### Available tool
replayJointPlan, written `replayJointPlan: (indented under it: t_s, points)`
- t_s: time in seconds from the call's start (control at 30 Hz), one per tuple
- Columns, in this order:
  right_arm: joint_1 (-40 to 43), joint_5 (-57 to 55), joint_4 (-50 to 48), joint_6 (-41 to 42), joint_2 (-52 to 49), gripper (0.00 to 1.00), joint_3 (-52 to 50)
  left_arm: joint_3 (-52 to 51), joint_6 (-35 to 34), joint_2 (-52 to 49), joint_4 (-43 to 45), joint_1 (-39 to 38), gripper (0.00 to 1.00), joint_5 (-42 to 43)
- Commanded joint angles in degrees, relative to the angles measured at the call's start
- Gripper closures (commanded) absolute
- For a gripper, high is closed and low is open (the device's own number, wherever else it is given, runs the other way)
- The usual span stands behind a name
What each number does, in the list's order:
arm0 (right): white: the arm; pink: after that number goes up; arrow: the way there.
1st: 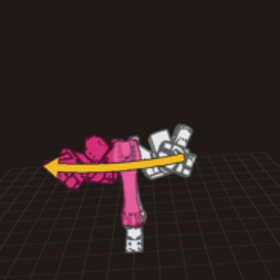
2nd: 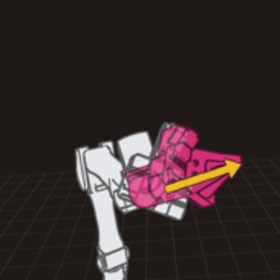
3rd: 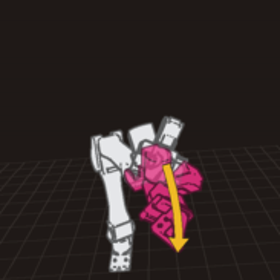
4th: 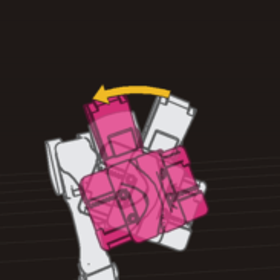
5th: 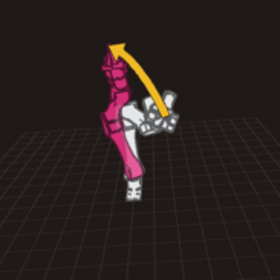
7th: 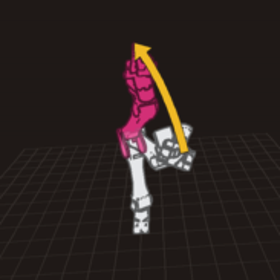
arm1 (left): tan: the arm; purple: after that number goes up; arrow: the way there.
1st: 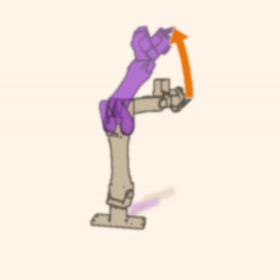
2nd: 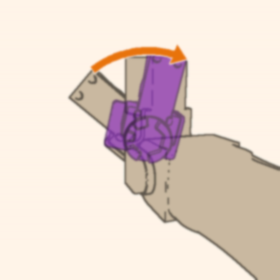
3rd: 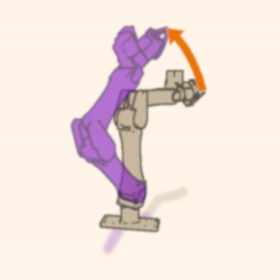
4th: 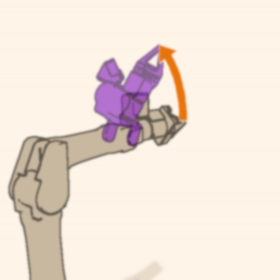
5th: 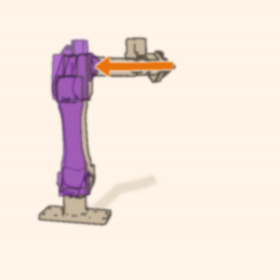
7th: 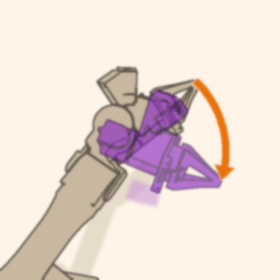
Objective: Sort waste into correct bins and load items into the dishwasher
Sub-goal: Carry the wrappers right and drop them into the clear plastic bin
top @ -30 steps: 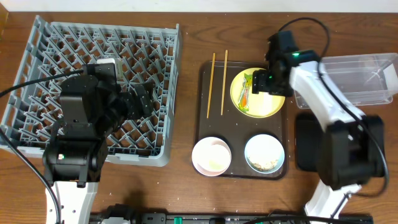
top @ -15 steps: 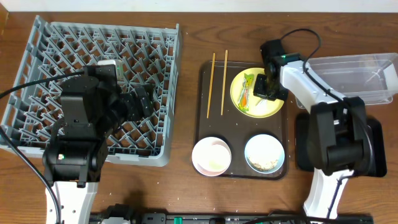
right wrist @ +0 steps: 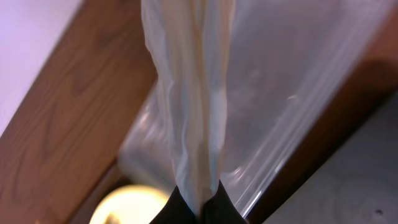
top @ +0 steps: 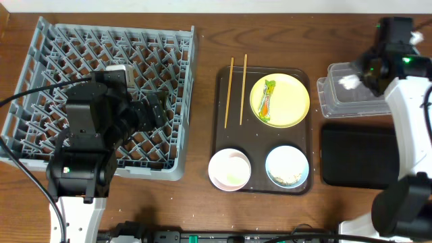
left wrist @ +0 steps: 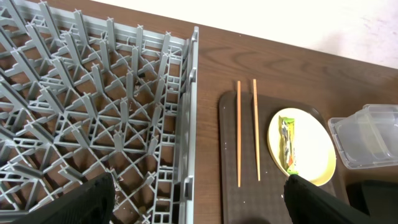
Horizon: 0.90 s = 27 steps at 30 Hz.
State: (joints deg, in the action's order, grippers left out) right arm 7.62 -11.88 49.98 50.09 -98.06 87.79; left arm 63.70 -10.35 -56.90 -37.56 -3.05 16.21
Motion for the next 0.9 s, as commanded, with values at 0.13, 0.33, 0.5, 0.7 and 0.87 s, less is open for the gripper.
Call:
replayJointPlan:
  t_s: [0.13,0.33,0.5,0.7,0.87]
  points:
    - [4.37,1.14,-0.42,7.28,-8.98,0.86,-0.48,1.25,0.17,-0.07,-0.17,0.31,0.12,0.26]
    - [4.04,7.52,-4.48,-7.65,-6.14,0.34,0.15,1.25,0.15,-0.07,-0.17,0.31,0.12,0.28]
    - [0.87,26.86,-7.34,-28.37,-0.5,0.39,0.17,1.25,0.15,-0.07,-0.17,0.31,0.12,0.26]
    - [-11.47,30.71,-1.05,-37.51,-0.26,0.43,-0.37,1.25,0.15,-0.07,-0.17,0.31,0.12,0.26]
    - [-22.53,17.81,-2.29,-33.42,-4.96,0.42,-2.25,1.25,0.15,-0.07,-0.17,0.31,0.11,0.26]
